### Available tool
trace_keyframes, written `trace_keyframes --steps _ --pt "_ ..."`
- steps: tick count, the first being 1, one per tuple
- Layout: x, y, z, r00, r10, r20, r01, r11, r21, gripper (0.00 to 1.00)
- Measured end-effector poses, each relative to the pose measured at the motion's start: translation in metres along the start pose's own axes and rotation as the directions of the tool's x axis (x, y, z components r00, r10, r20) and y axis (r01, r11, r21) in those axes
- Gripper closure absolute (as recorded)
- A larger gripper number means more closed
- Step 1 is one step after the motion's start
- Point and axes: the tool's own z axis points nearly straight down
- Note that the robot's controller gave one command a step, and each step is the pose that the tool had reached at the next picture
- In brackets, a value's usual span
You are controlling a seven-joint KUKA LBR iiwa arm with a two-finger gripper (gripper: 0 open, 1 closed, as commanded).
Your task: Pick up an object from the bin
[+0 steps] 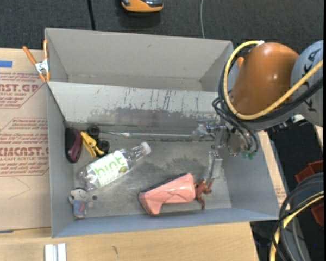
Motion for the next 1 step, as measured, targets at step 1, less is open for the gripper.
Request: trace_keyframes --steps 1 --pt "-0.0015 0.0000 -0.0045 1.000 0.000 0.008 0.000 1.000 0.001 0.00"
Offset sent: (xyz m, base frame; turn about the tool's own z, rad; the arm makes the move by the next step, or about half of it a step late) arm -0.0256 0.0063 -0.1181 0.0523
